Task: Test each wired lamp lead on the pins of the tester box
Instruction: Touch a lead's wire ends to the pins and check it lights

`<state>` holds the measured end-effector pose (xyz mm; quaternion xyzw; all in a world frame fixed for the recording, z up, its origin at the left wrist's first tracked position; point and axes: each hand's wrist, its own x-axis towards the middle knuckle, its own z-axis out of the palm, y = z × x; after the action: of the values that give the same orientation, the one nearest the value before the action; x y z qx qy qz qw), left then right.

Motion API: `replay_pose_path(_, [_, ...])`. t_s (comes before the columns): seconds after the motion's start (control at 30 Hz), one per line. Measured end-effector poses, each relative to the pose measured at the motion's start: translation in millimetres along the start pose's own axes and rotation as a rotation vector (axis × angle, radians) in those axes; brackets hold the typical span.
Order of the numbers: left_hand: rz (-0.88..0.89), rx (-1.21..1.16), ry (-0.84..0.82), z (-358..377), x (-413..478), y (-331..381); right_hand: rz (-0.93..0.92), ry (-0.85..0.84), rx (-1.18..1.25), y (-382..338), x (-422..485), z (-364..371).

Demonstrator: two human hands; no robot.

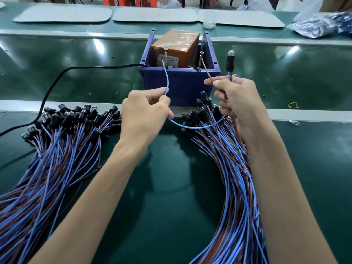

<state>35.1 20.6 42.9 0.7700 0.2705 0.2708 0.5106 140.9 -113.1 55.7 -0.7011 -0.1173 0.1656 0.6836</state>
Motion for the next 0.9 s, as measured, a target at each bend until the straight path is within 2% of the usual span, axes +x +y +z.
replay_pose_path(0.9, [0.046, 0.044, -0.070, 1.5, -10.8, 12.6, 0.001, -0.050, -0.107, -2.5, -5.1, -1.1])
